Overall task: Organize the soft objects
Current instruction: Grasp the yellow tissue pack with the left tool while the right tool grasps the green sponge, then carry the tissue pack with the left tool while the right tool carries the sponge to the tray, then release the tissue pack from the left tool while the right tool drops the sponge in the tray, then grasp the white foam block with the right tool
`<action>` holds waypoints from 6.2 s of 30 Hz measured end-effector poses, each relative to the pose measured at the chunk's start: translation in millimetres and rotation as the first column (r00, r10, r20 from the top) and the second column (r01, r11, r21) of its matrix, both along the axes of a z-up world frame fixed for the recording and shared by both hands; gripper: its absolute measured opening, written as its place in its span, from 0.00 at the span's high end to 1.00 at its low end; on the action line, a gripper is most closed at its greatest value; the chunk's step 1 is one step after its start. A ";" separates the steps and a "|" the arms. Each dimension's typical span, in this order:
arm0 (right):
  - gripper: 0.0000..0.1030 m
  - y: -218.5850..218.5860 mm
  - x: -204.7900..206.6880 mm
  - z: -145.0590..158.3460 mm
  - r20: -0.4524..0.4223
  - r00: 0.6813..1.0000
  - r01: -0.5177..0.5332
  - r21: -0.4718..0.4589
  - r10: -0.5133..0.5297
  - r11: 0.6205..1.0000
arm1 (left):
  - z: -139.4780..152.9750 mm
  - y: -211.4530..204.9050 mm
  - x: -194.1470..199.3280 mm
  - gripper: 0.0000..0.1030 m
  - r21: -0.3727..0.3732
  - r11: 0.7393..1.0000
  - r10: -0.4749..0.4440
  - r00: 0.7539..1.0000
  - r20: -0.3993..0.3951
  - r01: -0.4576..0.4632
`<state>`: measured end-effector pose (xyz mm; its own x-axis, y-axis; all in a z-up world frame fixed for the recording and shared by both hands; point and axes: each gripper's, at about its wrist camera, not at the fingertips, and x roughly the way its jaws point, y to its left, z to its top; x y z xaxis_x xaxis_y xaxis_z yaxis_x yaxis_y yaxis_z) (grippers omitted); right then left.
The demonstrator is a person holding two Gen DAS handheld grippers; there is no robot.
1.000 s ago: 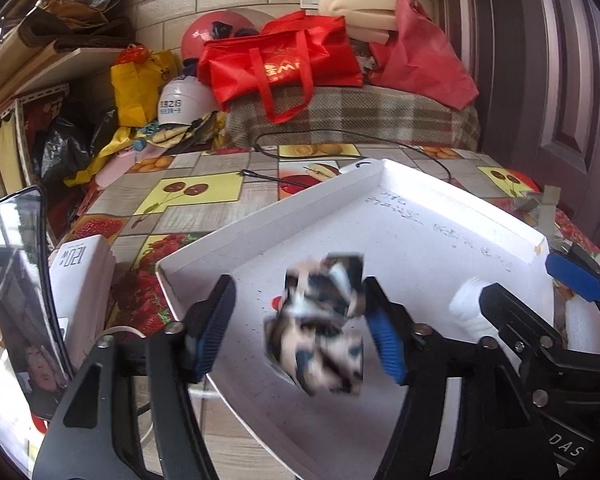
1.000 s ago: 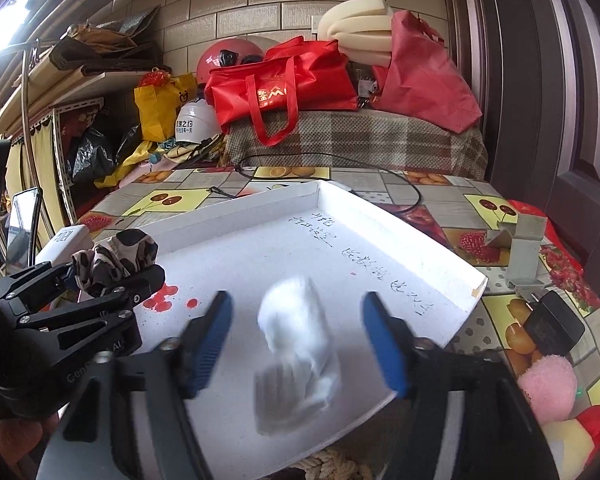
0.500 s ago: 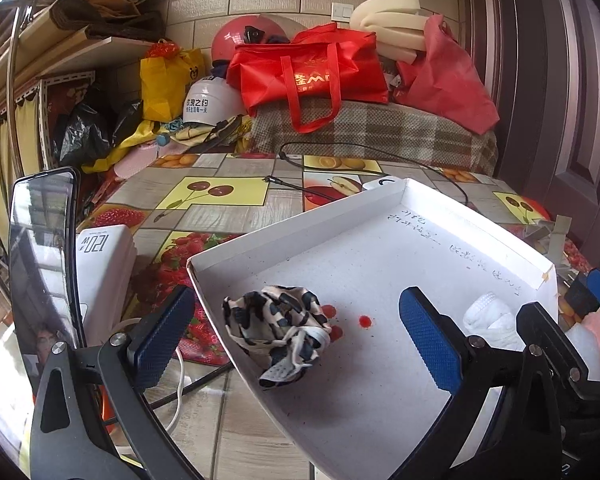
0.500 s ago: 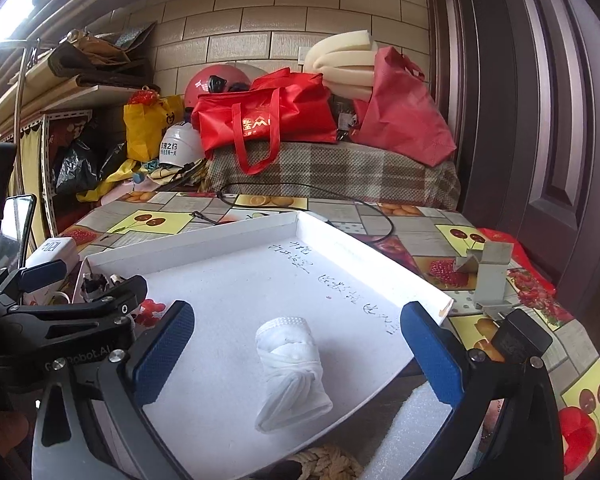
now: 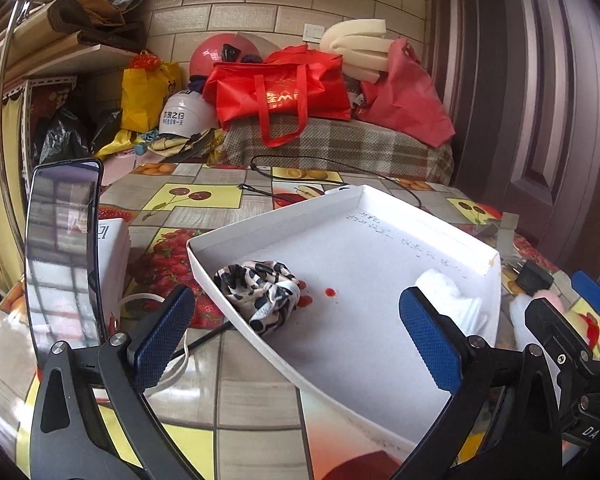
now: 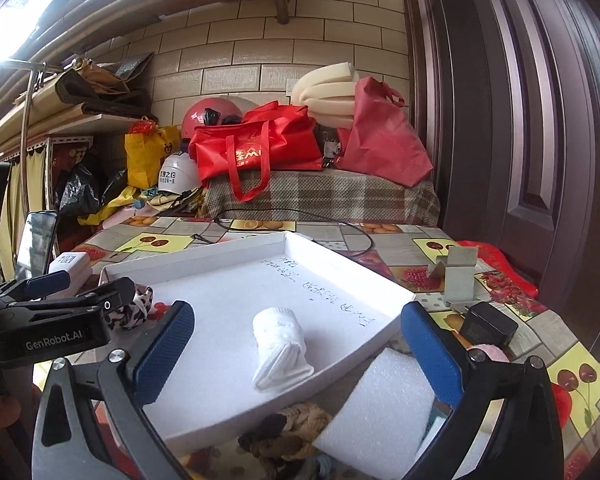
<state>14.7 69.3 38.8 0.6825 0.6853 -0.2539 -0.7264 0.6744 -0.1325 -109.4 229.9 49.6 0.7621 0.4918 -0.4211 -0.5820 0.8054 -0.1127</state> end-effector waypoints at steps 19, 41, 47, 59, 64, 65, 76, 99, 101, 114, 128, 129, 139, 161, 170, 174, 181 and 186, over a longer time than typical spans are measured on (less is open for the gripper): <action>0.00 -140.3 41.0 -33.1 -0.392 0.911 -0.006 -0.316 -0.125 0.949 | -37.7 -120.9 1.7 0.01 -0.185 0.881 -0.473 0.808 -0.352 0.436; 0.59 -137.4 54.0 -38.1 -0.449 0.888 -0.063 -0.336 -0.100 0.940 | -42.3 -120.1 19.3 0.53 -0.174 0.857 -0.514 0.781 -0.356 0.485; 0.59 -176.5 50.6 -31.4 -0.438 0.890 0.025 -0.222 -0.122 0.975 | -23.7 -125.5 -0.2 0.53 -0.073 0.867 -0.493 0.829 -0.265 0.493; 0.59 -162.0 4.4 13.9 -0.072 0.997 0.039 -0.023 -0.041 0.999 | 4.1 -105.6 -24.8 0.52 0.209 0.933 -0.285 0.956 -0.066 0.293; 0.59 -139.5 -5.9 13.0 -0.023 1.000 -0.017 -0.020 0.017 1.000 | 3.8 -91.7 -30.1 0.52 0.167 0.957 -0.235 0.971 -0.032 0.237; 0.59 -135.9 -7.5 12.4 -0.023 0.999 -0.028 -0.019 0.028 0.999 | 3.2 -92.4 -28.4 0.52 0.169 0.957 -0.231 0.972 -0.040 0.234; 0.59 -112.8 -13.7 7.1 -0.060 0.993 -0.102 -0.023 0.101 0.995 | 0.7 -98.9 -25.9 0.52 0.187 0.956 -0.221 0.974 -0.058 0.228; 0.59 -53.5 -22.9 -6.0 -0.079 0.984 -0.163 -0.083 0.157 0.983 | 0.5 -64.4 -5.7 0.52 0.145 0.977 -0.148 0.988 -0.052 0.155; 0.59 -45.3 -24.2 -7.0 -0.069 0.984 -0.169 -0.095 0.163 0.981 | -0.1 -59.6 -3.7 0.52 0.139 0.979 -0.140 0.989 -0.052 0.146; 0.58 14.7 -7.8 -11.2 -0.116 0.979 -0.182 -0.108 0.170 0.977 | -0.4 -11.3 28.5 0.52 0.155 0.987 -0.043 0.997 -0.064 0.053; 0.57 72.7 34.9 -19.9 -0.226 0.971 -0.115 -0.155 0.078 0.981 | -9.9 29.4 85.2 0.52 0.114 0.992 -0.039 0.978 -0.205 0.063; 0.56 73.7 38.0 -20.8 -0.240 0.969 -0.108 -0.160 0.068 0.981 | -11.3 29.9 88.4 0.52 0.106 0.992 -0.046 0.974 -0.221 0.071; 0.16 65.4 48.7 -19.4 -0.277 0.961 -0.037 -0.138 -0.002 0.990 | -6.4 36.4 72.1 0.08 0.138 0.986 0.113 0.981 -0.157 -0.092; 0.00 11.0 -12.0 -1.6 -0.027 0.999 0.040 -0.029 -0.041 0.999 | 6.8 15.0 14.7 0.00 0.135 0.985 0.094 0.991 0.091 -0.105; 0.00 -116.8 8.9 10.9 -0.109 0.980 0.180 0.112 -0.167 0.977 | 10.1 -63.1 3.0 0.00 0.189 0.964 -0.205 0.976 0.075 0.188; 0.00 -161.2 43.9 11.8 -0.236 0.934 0.306 0.138 -0.269 0.942 | 7.7 -90.0 12.5 0.00 0.162 0.931 -0.333 0.943 0.007 0.327; 0.00 -152.0 46.4 -11.6 -0.418 0.897 0.133 -0.063 -0.147 0.989 | -1.1 -119.9 27.6 0.00 0.077 0.863 -0.491 0.865 -0.106 0.499; 0.01 -115.8 45.2 -34.1 -0.468 0.868 0.058 -0.235 -0.165 0.970 | -7.1 -134.2 33.9 0.10 0.054 0.833 -0.536 0.826 -0.174 0.551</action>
<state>59.9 -46.5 4.7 0.5069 0.5074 -0.6969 -0.6569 0.7509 0.0689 -75.4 95.6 42.5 0.8518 0.0604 -0.5203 -0.0502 0.9982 0.0337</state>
